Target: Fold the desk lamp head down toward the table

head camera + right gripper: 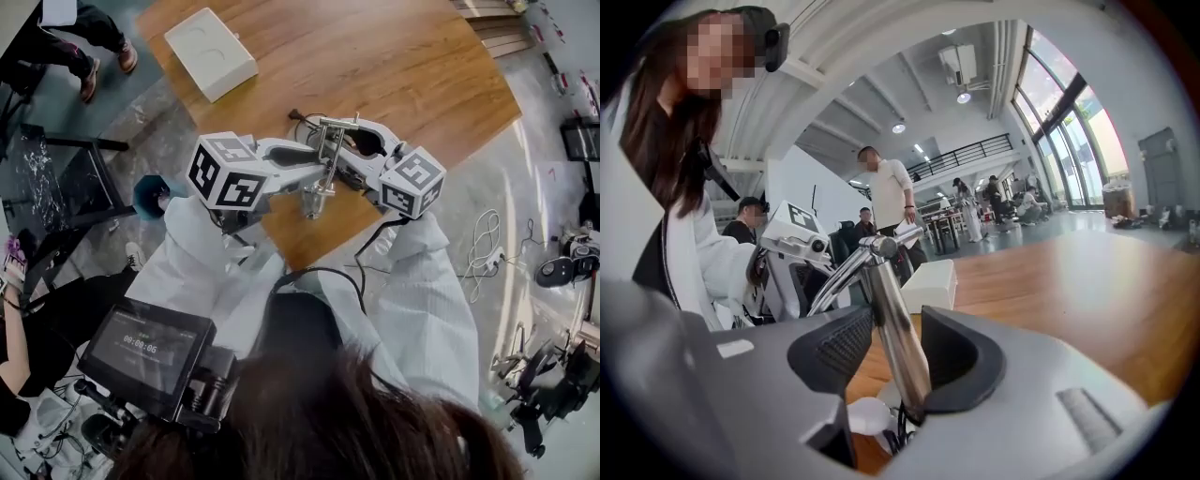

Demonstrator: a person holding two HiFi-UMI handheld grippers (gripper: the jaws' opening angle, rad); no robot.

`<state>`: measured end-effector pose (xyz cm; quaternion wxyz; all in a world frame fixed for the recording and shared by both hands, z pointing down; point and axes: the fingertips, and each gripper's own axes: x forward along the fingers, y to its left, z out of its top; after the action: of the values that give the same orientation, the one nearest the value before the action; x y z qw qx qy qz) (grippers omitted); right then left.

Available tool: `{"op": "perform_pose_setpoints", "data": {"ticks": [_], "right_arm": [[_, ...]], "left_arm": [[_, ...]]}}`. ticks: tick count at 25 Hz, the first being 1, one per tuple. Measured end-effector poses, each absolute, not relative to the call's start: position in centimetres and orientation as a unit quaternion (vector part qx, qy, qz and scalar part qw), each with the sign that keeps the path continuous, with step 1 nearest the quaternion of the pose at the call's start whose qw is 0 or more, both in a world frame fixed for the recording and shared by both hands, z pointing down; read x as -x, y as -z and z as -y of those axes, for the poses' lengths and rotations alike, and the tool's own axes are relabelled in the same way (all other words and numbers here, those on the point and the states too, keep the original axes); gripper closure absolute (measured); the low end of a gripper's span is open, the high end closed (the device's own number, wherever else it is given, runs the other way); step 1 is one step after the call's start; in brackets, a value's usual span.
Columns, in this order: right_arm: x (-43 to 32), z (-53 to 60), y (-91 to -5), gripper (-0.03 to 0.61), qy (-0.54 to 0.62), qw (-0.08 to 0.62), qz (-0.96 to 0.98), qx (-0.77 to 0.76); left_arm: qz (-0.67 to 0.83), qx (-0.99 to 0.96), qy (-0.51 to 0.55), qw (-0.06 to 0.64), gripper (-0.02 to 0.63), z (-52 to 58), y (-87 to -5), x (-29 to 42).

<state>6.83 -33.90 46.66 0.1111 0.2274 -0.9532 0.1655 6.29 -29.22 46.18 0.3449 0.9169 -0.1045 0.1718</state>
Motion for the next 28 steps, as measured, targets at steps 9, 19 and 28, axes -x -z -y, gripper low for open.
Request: {"op": "perform_pose_setpoints", "data": {"ticks": [9, 19, 28], "right_arm": [[-10.8, 31.7, -43.2, 0.461, -0.199, 0.081, 0.915, -0.343], [-8.8, 28.3, -34.7, 0.577, -0.124, 0.061, 0.877, -0.460], [-9.6, 26.8, -32.7, 0.578, -0.101, 0.045, 0.866, -0.487]], "left_arm": [[0.249, -0.909, -0.135, 0.307, 0.511, 29.3, -41.2, -1.3], [0.398, -0.899, -0.068, 0.172, 0.612, 30.2, -33.3, -3.3], [0.405, -0.899, -0.074, 0.148, 0.612, 28.8, -33.0, -4.7]]}}
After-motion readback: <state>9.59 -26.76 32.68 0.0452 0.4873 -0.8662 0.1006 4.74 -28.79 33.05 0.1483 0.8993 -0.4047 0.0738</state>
